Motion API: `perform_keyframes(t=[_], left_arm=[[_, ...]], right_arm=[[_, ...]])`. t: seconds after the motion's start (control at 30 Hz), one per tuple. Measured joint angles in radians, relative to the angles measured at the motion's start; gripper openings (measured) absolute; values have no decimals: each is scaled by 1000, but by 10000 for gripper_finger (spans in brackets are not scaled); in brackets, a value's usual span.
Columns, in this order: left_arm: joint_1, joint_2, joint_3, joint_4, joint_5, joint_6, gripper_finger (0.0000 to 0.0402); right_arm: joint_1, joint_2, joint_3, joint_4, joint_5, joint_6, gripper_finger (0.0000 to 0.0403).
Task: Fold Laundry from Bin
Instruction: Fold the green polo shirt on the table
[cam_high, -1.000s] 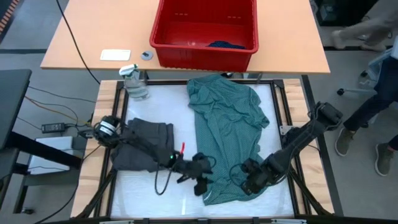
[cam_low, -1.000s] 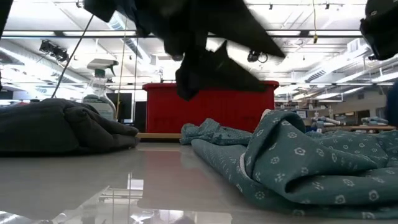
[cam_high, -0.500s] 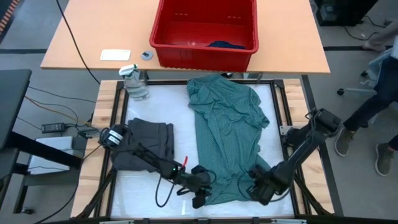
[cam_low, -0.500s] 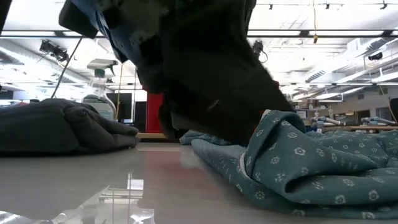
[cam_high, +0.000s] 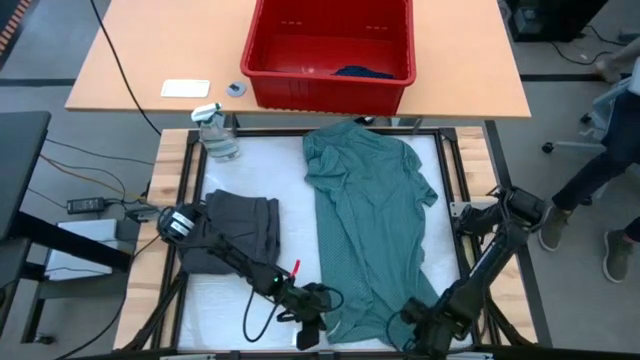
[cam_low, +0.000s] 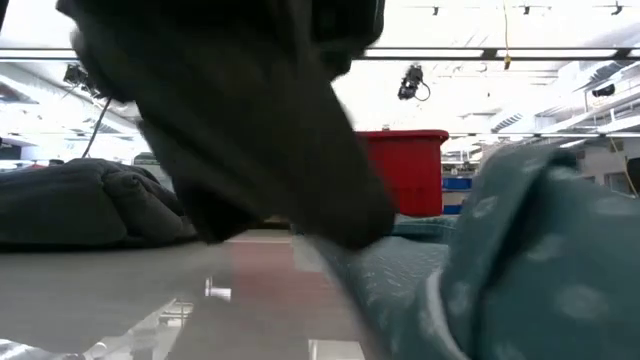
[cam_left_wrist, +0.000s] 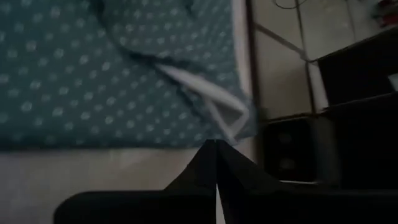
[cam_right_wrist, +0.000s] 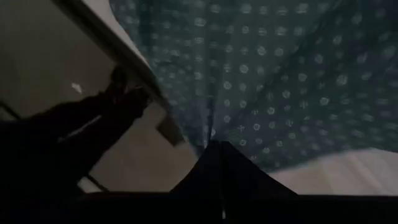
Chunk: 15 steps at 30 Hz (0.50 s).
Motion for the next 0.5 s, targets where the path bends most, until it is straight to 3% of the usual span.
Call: perform_keyframes(t=[0.27,0.5], left_arm=[[4,-1,99,-4,-64,-3,23],[16,31,108,-85,-118,2,117]], right_arm=[[1,-43,22,-352,44,27,0],[5,-12,-52,-328,11,55,0]])
